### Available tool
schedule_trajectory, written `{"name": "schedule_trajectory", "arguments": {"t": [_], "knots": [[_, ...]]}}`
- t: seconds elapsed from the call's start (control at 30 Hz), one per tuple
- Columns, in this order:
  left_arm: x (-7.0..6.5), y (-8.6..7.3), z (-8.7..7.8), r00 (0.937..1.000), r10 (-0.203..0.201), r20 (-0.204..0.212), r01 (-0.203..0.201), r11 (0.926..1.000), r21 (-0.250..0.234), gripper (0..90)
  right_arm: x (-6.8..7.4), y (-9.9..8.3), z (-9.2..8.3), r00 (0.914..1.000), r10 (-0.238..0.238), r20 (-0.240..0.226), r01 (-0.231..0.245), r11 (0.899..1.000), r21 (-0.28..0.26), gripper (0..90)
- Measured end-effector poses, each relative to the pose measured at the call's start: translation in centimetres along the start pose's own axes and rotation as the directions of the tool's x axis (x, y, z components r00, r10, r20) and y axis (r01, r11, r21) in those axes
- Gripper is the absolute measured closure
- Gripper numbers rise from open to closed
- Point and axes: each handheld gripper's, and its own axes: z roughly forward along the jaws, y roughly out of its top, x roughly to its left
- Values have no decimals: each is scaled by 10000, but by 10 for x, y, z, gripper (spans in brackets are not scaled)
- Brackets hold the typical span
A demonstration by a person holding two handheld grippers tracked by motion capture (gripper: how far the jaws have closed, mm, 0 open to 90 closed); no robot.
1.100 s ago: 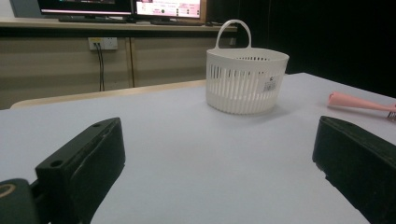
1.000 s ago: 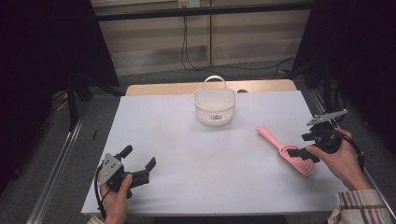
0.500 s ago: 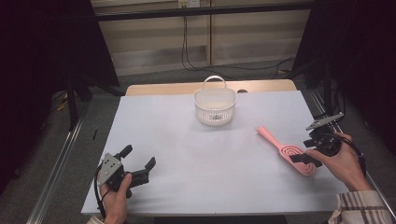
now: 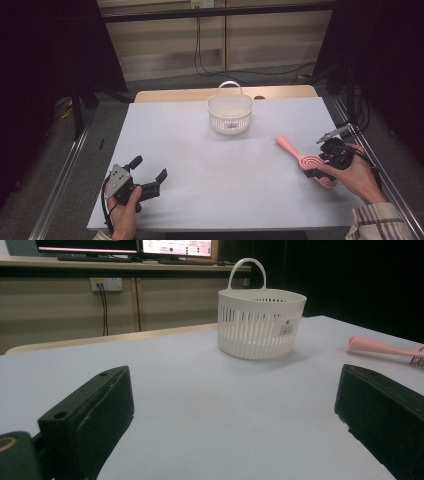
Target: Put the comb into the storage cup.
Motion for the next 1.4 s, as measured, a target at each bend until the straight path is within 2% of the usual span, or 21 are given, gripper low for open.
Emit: {"name": "schedule_trajectory", "arguments": {"t": [0.17,0.3,0.57,0.63,0.9,1.3,1.4], "knots": [[0,0,-1,10000,58,-7,-58,10000,21,24,-2,2,4,9999,-111,-7,111,9999,20,77],[0,0,-1,10000,97,5,-97,10000,12,24,-1,3,8,10000,-82,57,80,9994,344,71],[1,0,0,10000,89,-5,-89,9999,78,24,-2,2,16,9999,-154,34,152,9984,537,91],[1,0,0,9998,199,24,-199,9997,130,24,-2,3,18,9997,-219,78,214,9980,594,87],[1,0,0,9997,229,-4,-229,9996,149,24,2,7,19,9992,-342,202,326,9968,733,106],[0,-1,1,9997,253,28,-254,9996,154,24,1,15,22,9995,-211,238,178,9912,1314,129],[0,-1,1,9997,244,28,-244,9995,210,24,1,15,23,9989,-160,434,101,9909,1342,164]]}}
